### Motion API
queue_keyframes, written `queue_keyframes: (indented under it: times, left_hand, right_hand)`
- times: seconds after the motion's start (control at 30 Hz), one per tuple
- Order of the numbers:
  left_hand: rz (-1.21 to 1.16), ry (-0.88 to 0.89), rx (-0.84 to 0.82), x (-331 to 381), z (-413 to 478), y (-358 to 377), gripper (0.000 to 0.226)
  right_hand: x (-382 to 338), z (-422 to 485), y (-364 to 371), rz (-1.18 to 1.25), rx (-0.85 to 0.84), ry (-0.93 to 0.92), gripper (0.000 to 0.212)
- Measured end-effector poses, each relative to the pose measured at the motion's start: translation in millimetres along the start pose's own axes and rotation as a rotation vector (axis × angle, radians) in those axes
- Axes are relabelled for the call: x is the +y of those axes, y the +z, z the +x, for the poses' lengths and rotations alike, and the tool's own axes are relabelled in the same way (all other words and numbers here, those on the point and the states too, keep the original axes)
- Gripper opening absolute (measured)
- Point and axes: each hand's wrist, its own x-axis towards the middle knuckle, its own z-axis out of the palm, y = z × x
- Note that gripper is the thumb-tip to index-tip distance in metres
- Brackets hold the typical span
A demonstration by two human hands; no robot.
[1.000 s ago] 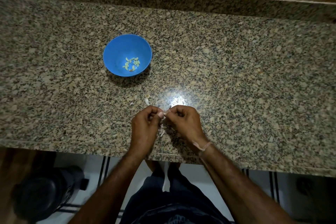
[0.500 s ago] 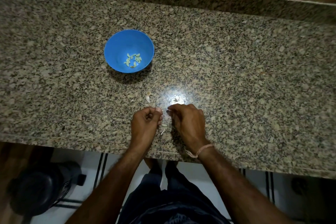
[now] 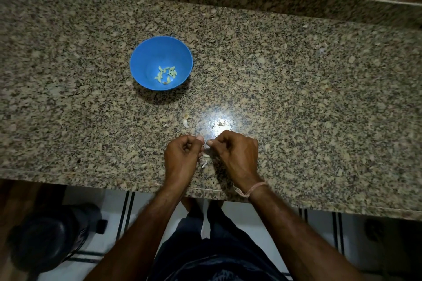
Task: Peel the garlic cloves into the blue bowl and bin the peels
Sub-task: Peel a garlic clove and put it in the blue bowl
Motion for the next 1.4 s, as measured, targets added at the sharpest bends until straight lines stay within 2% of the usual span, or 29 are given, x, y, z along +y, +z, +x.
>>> queue_keyframes:
  times: [0.07, 0.17, 0.27, 0.37, 0.5, 0.67, 0.73, 0.83, 1.03, 1.27, 1.4]
  left_hand:
    - [-0.008, -0.001, -0.008, -0.2, -0.5, -0.3, 0.029]
    - [0.0, -0.013, -0.02, 0.0, -2.7, 0.0, 0.029]
    - [0.007, -0.004, -0.022, 2.0, -4.2, -0.5, 0.027]
    - [0.015, 0.004, -0.024, 3.3, -5.8, -0.8, 0.027]
    - [0.003, -0.005, -0.019, 3.8, -7.5, -1.4, 0.026]
    - [-0.032, 0.005, -0.066, 8.1, -11.2, -2.4, 0.022]
    - [-0.044, 0.011, -0.092, 9.0, -12.8, -3.0, 0.022]
    - [-0.014, 0.056, -0.116, 7.6, -13.7, -2.8, 0.02]
    - [0.159, 0.266, -0.104, 10.1, -17.7, -0.6, 0.008]
    - [0.187, 0.336, -0.042, 13.2, -18.4, -1.4, 0.01]
    - [0.164, 0.292, 0.001, 16.9, -17.9, -2.8, 0.004]
  right_hand:
    - [0.5, -2.4, -0.2, 0.005, -0.007, -0.007, 0.007]
    - [-0.3, -5.2, -2.3, 0.159, -0.03, 0.022, 0.006]
    - [-1.5, -6.1, -2.6, 0.218, -0.018, 0.074, 0.019]
    - [3.4, -6.3, 0.0, 0.264, -0.045, 0.065, 0.007]
    - [4.8, -7.6, 0.0, 0.398, -0.087, 0.047, 0.032]
    - [-1.0, -4.4, -2.3, 0.551, -0.15, 0.084, 0.006]
    - [-2.5, -3.5, -3.5, 0.609, -0.171, 0.11, 0.003]
    - [-3.5, -3.4, -3.6, 0.702, -0.213, 0.194, 0.006]
    - [-7.4, -6.5, -3.7, 0.941, -0.218, 0.463, 0.013]
    - [-6.1, -5.2, -5.3, 0.93, -0.216, 0.445, 0.013]
    - [-3.6, -6.5, -4.7, 0.901, -0.205, 0.401, 0.014]
